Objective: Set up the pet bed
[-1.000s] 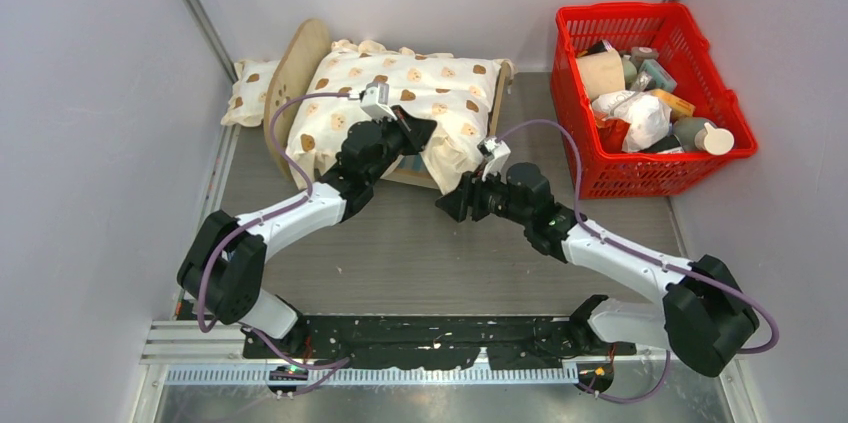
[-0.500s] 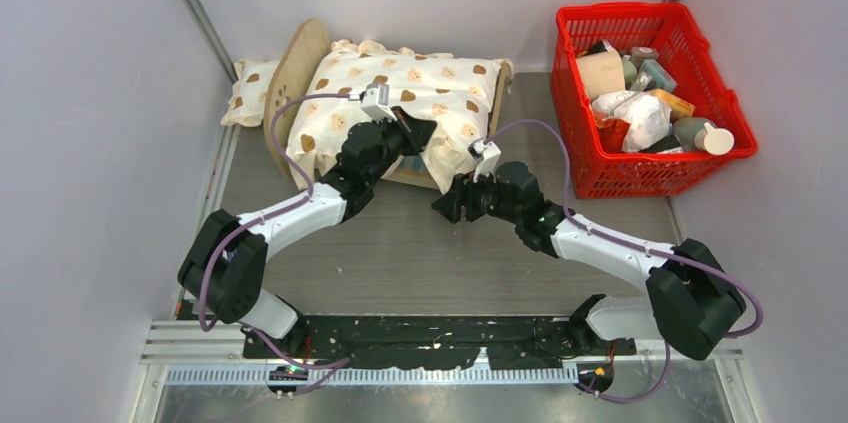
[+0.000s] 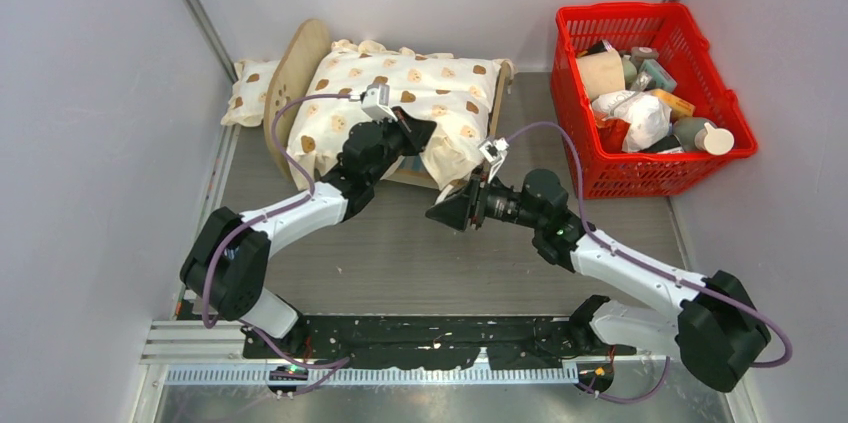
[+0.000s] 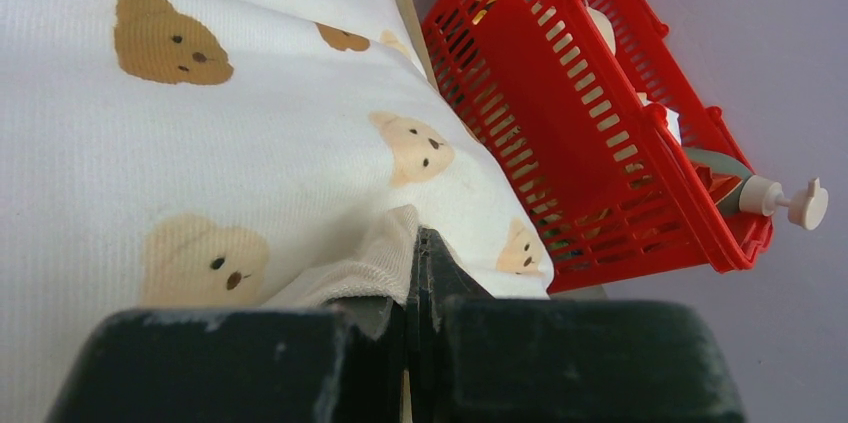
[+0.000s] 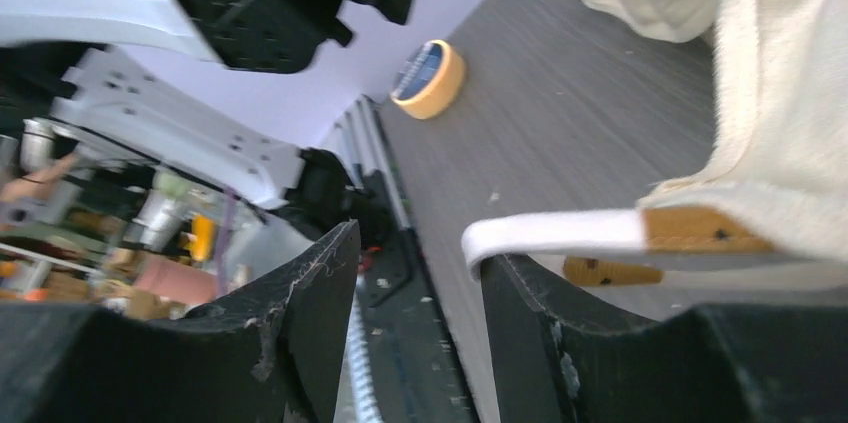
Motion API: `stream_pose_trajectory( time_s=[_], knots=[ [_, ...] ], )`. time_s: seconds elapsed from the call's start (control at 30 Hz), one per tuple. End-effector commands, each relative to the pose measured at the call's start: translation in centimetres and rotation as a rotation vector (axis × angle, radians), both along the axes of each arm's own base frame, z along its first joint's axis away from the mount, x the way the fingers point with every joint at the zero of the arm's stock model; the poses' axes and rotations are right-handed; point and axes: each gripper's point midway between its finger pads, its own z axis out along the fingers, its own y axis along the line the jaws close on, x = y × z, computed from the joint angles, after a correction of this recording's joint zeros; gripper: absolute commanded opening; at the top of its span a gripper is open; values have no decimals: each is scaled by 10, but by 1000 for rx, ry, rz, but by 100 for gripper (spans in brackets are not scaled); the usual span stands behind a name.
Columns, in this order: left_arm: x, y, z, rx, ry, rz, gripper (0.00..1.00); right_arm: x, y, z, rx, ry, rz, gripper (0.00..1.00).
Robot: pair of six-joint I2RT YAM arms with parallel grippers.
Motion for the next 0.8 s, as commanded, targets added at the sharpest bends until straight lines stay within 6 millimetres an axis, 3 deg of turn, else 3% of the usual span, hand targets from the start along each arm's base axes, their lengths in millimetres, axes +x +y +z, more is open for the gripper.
stream_pose_trajectory(
  time_s=[0.0, 0.1, 0.3, 0.43, 0.5, 0.77],
  knots=[
    [6, 2, 14, -26, -56, 10, 0, -22, -8, 42, 191, 103, 21, 54],
    [6, 2, 11, -28, -51, 8, 0, -23, -14, 43, 200, 159, -20, 55],
    [2, 0, 6, -20, -38, -10, 2, 4, -36, 0, 25, 191, -252, 55],
    [-6, 1, 1, 25, -14, -39, 29, 16, -65, -62, -259, 224, -396, 57],
    [-12, 5, -2, 58, -4, -41, 36, 19, -76, -76, -317, 219, -441, 57],
    [-54, 29, -20, 295, 50, -91, 49, 32, -104, -85, -444, 151, -567, 53]
  ],
)
